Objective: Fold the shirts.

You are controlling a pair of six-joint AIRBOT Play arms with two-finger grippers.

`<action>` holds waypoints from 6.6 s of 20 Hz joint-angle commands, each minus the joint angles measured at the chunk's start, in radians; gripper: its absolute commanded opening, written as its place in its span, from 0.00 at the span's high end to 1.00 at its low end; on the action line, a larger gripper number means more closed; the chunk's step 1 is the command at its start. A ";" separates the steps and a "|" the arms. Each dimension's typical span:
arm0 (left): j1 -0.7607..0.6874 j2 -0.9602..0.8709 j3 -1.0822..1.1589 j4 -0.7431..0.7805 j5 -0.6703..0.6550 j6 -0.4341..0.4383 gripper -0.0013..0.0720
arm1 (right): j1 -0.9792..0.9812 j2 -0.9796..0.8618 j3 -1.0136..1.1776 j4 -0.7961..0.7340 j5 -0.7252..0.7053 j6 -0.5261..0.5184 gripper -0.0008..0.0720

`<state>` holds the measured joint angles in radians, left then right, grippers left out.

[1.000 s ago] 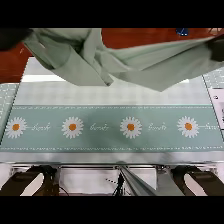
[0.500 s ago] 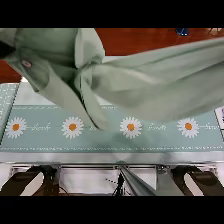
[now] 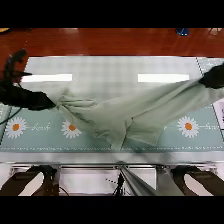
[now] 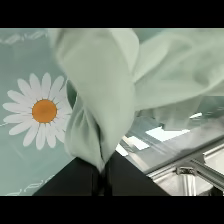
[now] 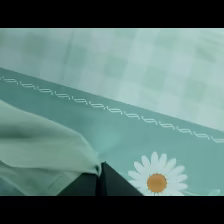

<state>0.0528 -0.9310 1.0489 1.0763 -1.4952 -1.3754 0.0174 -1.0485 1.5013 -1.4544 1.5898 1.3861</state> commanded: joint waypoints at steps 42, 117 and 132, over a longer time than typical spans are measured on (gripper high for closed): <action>-0.256 -0.348 -0.572 -0.658 0.528 0.138 0.19 | 0.055 -0.380 -0.003 0.061 -0.216 -0.019 0.95; 0.061 -0.599 0.347 -0.297 0.151 0.112 0.52 | 0.027 -0.486 0.201 -0.322 -0.317 0.011 0.36; 0.281 -0.421 -0.243 -0.163 0.029 0.171 0.15 | -0.595 -0.055 -0.448 0.166 -0.212 -0.124 0.23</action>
<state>0.3248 -1.3594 0.9379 0.9119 -1.4975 -1.2507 -0.4934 -1.1625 1.2335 -1.4014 1.4155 1.3022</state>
